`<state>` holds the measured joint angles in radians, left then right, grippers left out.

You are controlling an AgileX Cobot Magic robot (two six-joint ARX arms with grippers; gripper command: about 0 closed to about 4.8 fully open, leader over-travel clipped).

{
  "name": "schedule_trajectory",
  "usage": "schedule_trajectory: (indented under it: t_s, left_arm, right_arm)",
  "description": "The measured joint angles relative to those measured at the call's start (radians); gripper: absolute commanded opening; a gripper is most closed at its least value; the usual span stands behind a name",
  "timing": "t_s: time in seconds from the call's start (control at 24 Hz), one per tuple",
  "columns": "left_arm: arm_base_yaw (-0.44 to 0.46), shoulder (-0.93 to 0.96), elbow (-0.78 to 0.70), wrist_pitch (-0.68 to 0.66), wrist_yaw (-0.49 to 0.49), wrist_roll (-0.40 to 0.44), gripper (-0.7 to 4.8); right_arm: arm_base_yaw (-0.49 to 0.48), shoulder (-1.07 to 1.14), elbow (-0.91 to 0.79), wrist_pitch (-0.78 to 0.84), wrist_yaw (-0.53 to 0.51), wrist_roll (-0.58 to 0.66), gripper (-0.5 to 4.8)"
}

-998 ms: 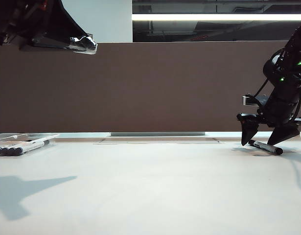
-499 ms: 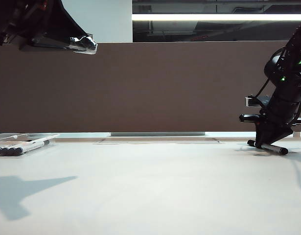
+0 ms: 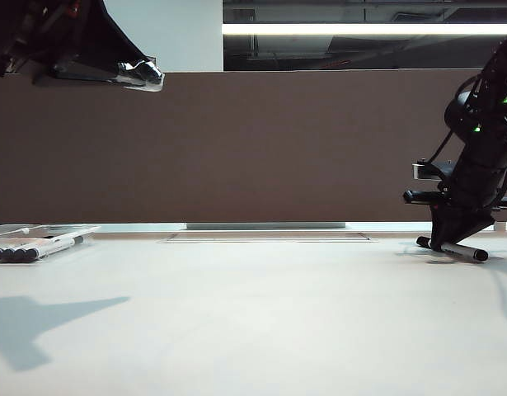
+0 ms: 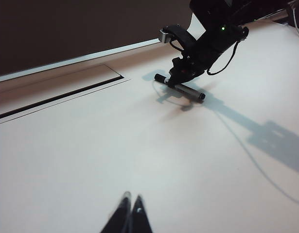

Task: Pick up the black marker on the right and put it into the packaging box on the left, making sure the marker fit the shape of the box's grooves.

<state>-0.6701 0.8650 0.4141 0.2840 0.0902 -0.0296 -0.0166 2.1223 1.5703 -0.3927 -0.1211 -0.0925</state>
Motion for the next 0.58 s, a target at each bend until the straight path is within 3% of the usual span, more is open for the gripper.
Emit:
schedule_trajectory:
  t_s: [0.58]
  left_arm:
    - [0.000,0.000,0.000,0.000,0.000,-0.080,-0.05]
  right_arm:
    - [0.077,-0.226,-0.002,0.074,-0.003,0.063,-0.06]
